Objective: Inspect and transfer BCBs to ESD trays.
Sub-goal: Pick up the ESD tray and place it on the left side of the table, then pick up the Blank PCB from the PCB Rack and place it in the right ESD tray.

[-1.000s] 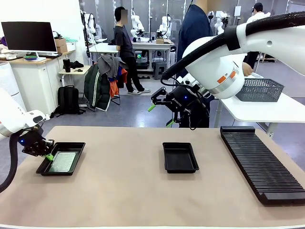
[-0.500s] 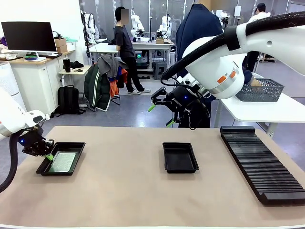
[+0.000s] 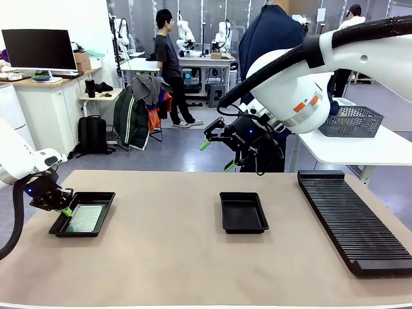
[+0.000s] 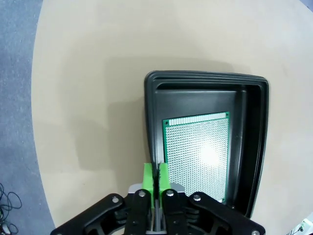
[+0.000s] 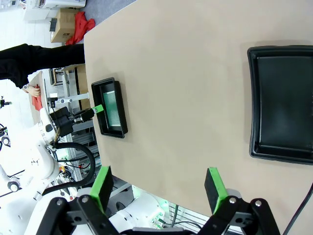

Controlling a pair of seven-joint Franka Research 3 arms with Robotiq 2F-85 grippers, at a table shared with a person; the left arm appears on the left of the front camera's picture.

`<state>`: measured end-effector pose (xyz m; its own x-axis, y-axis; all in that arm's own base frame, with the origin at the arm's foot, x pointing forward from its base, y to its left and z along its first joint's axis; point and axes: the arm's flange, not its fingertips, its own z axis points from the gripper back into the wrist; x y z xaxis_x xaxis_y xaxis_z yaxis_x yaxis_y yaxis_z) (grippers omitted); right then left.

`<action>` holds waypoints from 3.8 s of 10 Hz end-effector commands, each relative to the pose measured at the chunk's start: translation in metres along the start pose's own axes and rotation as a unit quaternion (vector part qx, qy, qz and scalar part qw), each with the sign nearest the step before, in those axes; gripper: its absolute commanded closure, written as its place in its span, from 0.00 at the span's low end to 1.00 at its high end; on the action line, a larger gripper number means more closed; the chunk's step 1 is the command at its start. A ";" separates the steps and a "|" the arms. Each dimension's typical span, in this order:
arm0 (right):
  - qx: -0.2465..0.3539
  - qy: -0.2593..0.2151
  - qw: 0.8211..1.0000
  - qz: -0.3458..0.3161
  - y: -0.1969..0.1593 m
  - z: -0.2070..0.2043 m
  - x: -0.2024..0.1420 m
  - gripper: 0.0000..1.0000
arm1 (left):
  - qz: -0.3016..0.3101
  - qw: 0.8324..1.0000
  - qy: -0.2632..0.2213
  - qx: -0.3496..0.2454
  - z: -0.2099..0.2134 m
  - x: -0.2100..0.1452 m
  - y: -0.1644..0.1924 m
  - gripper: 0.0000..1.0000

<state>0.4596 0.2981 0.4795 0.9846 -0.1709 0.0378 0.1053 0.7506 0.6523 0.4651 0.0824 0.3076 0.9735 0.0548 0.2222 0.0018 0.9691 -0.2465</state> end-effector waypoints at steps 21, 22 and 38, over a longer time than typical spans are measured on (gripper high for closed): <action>-0.010 -0.002 1.000 -0.008 0.003 -0.001 0.002 0.00 | -0.059 0.990 0.004 0.130 0.142 -0.004 -0.100 0.00; -0.010 -0.002 1.000 -0.008 0.003 -0.001 0.002 0.00 | -0.059 0.990 0.004 0.130 0.142 -0.004 -0.100 0.00; -0.010 -0.002 1.000 -0.008 0.003 -0.001 0.002 0.00 | -0.059 0.990 0.004 0.130 0.142 -0.004 -0.100 0.00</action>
<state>0.4597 0.2981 0.4795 0.9846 -0.1709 0.0376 0.1054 0.7506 0.6523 0.4296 0.0194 0.4659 0.9729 -0.0635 0.2225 0.0580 0.9978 0.0310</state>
